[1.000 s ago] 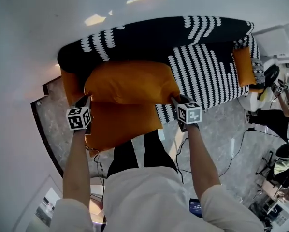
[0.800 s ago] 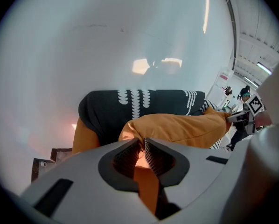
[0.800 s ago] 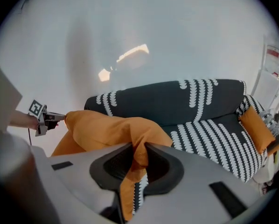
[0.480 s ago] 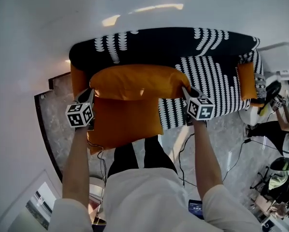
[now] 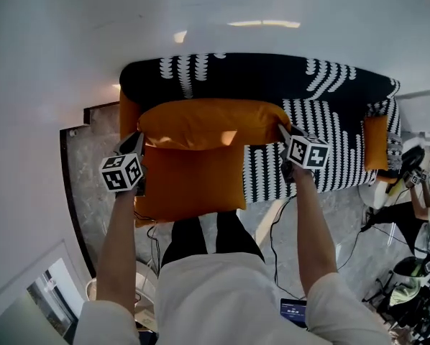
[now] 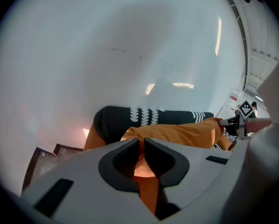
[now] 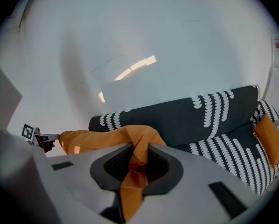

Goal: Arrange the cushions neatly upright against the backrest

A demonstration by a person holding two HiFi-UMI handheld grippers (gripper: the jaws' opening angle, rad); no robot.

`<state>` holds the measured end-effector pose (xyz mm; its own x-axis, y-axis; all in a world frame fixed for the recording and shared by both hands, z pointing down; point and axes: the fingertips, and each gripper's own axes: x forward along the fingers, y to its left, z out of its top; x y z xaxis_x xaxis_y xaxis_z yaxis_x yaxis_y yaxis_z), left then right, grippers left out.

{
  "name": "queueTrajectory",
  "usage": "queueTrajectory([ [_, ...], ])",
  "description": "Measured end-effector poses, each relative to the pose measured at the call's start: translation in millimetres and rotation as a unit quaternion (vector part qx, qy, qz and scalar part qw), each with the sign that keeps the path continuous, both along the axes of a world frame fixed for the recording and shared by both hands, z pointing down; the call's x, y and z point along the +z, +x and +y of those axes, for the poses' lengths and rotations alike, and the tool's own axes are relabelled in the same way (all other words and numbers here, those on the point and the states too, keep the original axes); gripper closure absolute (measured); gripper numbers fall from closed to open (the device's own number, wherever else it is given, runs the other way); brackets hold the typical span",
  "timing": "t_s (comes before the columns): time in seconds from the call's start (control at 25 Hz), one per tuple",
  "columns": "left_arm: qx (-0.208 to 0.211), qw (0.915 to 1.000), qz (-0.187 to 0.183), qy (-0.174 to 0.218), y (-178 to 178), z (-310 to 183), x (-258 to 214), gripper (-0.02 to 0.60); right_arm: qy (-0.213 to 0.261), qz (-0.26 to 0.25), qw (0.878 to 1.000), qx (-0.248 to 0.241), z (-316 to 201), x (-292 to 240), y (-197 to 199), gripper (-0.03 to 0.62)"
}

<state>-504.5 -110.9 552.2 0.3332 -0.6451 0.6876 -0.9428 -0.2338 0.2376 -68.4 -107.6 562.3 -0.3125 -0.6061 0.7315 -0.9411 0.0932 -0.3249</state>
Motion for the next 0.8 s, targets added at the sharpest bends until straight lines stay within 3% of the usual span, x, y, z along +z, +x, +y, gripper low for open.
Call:
queueTrajectory([
  [0.2,-0.044,0.9986,-0.013,-0.027,-13.2,-21.5,18.7,0.531,-0.029,-0.002,0.999,-0.018,-31.7,13.0,-9.3,0.528],
  [0.4,-0.060,0.9967,-0.026,-0.047,-23.7,-57.5,39.1,0.531,-0.059,-0.007,0.998,-0.023,-61.7,35.8,-19.2,0.528],
  [0.8,-0.025,0.9976,-0.064,-0.003,-16.9,-136.2,46.1,0.531,-0.026,0.017,0.999,-0.021,-138.0,52.2,-13.9,0.520],
])
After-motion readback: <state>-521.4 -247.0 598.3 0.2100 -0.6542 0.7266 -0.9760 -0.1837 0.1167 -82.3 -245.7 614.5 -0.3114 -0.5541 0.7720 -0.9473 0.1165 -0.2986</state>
